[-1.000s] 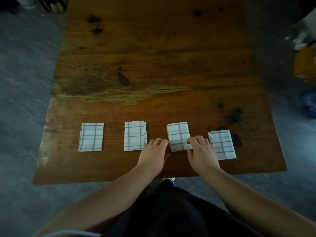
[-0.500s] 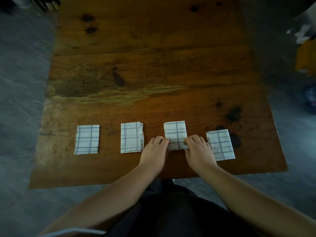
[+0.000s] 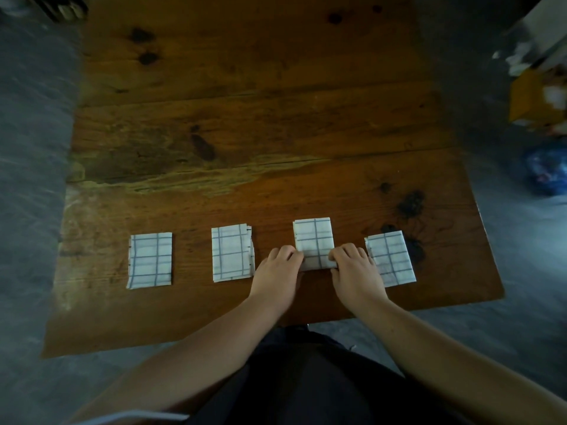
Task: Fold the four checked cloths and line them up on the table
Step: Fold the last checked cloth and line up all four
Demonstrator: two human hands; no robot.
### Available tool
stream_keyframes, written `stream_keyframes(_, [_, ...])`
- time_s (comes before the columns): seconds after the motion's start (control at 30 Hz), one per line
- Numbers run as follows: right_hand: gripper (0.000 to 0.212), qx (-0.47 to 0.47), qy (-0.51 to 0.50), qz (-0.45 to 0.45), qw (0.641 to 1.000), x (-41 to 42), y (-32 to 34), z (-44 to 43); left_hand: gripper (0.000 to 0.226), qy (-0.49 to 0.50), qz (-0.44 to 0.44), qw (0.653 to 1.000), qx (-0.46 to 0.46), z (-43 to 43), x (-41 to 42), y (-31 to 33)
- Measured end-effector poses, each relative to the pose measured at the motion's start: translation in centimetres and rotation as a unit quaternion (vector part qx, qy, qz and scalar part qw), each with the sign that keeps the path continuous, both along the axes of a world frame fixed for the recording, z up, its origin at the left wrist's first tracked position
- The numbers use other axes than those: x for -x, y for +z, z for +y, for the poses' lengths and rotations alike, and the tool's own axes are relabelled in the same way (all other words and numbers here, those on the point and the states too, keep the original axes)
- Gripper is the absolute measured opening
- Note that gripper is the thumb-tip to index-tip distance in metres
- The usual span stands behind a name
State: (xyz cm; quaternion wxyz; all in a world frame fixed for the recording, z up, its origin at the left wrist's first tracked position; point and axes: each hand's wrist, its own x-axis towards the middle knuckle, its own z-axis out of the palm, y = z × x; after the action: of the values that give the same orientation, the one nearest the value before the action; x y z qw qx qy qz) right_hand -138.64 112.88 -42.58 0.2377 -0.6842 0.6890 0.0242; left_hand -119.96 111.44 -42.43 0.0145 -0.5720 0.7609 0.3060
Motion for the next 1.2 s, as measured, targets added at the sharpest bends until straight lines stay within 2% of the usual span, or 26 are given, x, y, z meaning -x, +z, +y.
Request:
stream_keyframes(0.33, [0.030,-0.005,-0.024,0.001,1.000,0.6,1.5,0.0,0.048,-0.016,0.001,1.000,0.018,-0.3,0.0,1.1])
stream_keyframes(0.57, [0.029,0.005,-0.048,-0.015,0.999,5.7,2.9,0.9,0.050,-0.034,0.026,0.999,0.010,-0.7,3.1,2.6])
stream_keyframes(0.87, [0.030,-0.014,0.035,-0.013,0.999,16.6,2.1,0.7,0.040,0.015,0.023,0.999,-0.026,0.8,13.5,2.6])
stream_keyframes(1.03, [0.033,-0.015,0.107,-0.034,0.994,19.2,1.2,1.2,0.051,0.058,-0.044,0.996,-0.049,2.6,17.7,1.8])
stream_keyframes(1.2, [0.036,-0.020,0.155,-0.046,0.987,20.3,0.4,1.2,0.055,0.066,-0.073,0.993,-0.069,3.5,19.0,1.4])
